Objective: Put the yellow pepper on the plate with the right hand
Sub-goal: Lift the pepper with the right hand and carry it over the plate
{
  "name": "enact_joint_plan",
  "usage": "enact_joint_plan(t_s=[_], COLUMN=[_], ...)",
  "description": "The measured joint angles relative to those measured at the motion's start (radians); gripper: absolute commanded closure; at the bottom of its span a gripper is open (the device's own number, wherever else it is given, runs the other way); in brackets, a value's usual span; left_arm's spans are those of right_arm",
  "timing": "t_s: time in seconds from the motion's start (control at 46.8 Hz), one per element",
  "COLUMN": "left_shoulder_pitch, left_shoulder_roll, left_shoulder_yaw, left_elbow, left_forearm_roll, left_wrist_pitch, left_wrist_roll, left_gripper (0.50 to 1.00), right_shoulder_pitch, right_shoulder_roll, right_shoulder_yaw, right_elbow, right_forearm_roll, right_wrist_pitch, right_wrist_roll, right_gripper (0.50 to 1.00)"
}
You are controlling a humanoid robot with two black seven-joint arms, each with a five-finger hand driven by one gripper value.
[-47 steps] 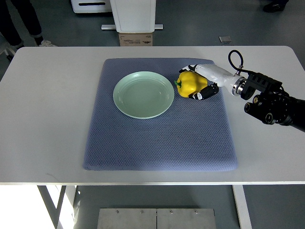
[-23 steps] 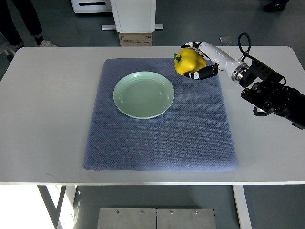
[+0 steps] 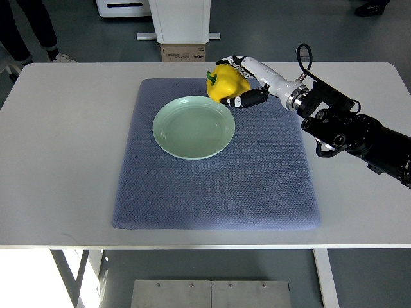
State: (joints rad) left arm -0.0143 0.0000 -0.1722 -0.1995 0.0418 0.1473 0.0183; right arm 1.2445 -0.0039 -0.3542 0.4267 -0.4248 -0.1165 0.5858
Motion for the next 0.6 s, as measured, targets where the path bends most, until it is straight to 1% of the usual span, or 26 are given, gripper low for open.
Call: enact_joint_plan(t_s=[0.342,0.599], left_shoulder_pitch=[0.0,-0.001], left_shoulder_roll=[0.0,0.0], left_shoulder_yaw=[0.0,0.0], left_elbow=[0.0,0.001], left_forearm_roll=[0.0,0.0], left_wrist_pitch=[0.0,0.0], left_wrist_roll=[0.0,0.0], left_gripper=[0.5,0.5], right_shoulder_pitch=[0.006,0.003], right_shoulder_roll=[0.004,0.004], right_shoulder_yaw=[0.059,0.057], right_elbow=[0.0,0.0], right_forearm_roll=[0.0,0.0], right_wrist_pitch=[0.0,0.0], right_wrist_roll=[-0.036,-0.04], right_gripper=[1.0,1.0])
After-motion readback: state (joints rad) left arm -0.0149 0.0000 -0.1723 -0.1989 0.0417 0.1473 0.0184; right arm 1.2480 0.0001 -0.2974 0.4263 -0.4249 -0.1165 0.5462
